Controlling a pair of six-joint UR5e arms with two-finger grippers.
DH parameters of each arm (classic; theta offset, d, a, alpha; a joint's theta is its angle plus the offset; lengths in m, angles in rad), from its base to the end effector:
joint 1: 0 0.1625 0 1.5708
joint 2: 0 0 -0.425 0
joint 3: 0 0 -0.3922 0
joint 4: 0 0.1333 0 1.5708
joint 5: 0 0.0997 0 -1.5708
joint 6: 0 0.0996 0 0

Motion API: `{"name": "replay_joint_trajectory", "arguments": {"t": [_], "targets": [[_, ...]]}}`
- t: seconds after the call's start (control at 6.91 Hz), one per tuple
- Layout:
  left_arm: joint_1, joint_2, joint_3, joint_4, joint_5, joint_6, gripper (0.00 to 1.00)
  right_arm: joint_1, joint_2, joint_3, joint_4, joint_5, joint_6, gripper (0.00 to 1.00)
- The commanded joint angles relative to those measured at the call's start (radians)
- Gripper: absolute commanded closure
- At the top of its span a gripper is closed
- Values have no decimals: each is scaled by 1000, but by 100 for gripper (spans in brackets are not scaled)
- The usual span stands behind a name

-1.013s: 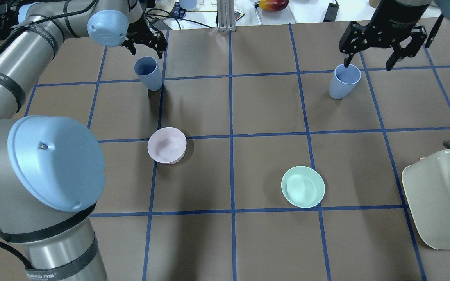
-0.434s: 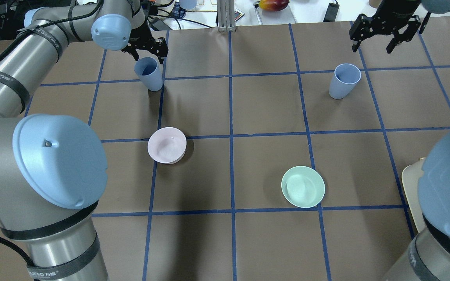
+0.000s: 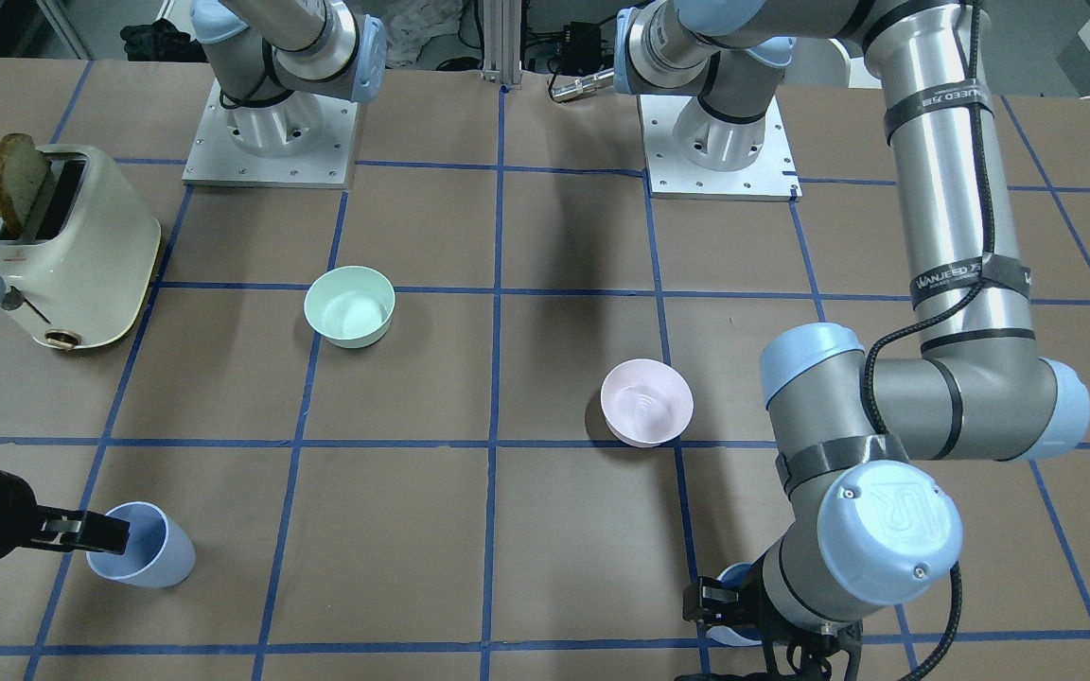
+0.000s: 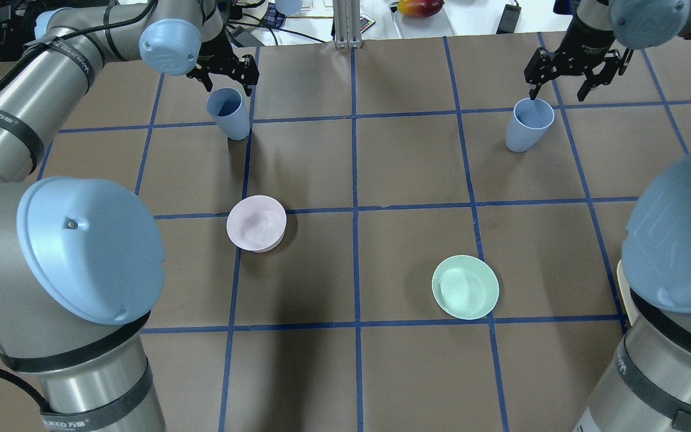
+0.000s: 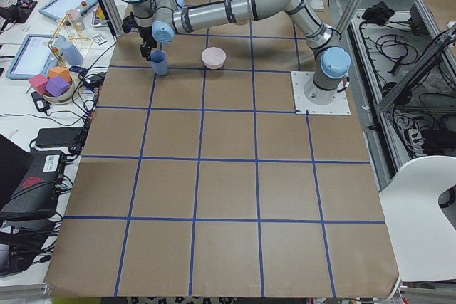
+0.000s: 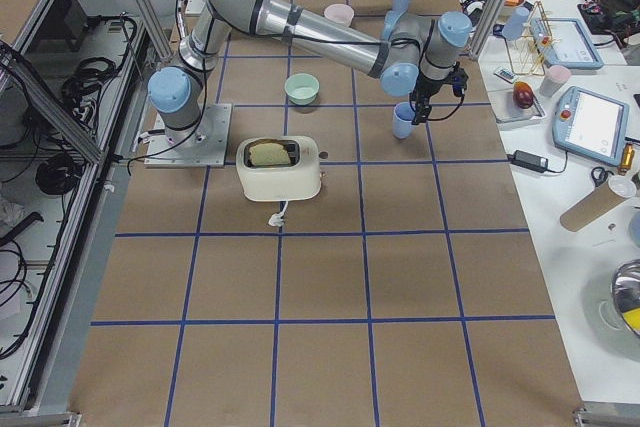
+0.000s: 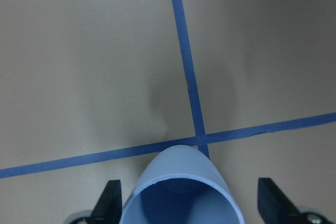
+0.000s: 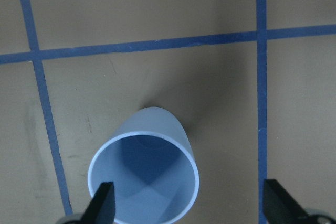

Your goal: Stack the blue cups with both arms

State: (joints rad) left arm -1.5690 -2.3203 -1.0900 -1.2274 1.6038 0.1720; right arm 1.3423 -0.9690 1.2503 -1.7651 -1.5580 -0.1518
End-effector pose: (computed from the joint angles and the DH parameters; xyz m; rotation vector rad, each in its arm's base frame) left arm -0.1286 -0.7747 0.2777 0.2616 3.0892 -0.1109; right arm -0.0293 -0.7201 0.2961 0.1201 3.1076 0.1292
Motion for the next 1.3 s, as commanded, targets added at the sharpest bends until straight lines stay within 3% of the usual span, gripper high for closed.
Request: {"name": "replay_joint_trajectory", "arguments": {"t": [0.0,0.14,0.29,0.43,0.58,0.72,0.87,1.01,1.16], "targets": [[-20,10,-5,-42,-1,-43,10,0,12,46,-4,-2,1,0],[-29,-5,-13,-38,-1,-49,40,-2,22,50,-7,-2,2,0],[-29,-8,-10,-41,-2,-37,81,-3,36,51,-42,-1,0,0],[-29,-1,-11,-44,-1,-32,100,-3,42,51,-47,7,5,9],[-29,-1,-10,-44,-1,-32,100,-3,43,52,-47,6,17,51],[-34,5,-10,-46,1,-32,100,-3,44,63,-39,6,18,79],[-49,31,7,-119,1,-51,100,-3,43,69,-34,7,18,86],[-90,74,21,-182,-10,-119,100,-3,43,69,-33,6,18,100],[-182,85,19,-185,-16,-240,100,-5,38,69,-28,7,18,100]]}}
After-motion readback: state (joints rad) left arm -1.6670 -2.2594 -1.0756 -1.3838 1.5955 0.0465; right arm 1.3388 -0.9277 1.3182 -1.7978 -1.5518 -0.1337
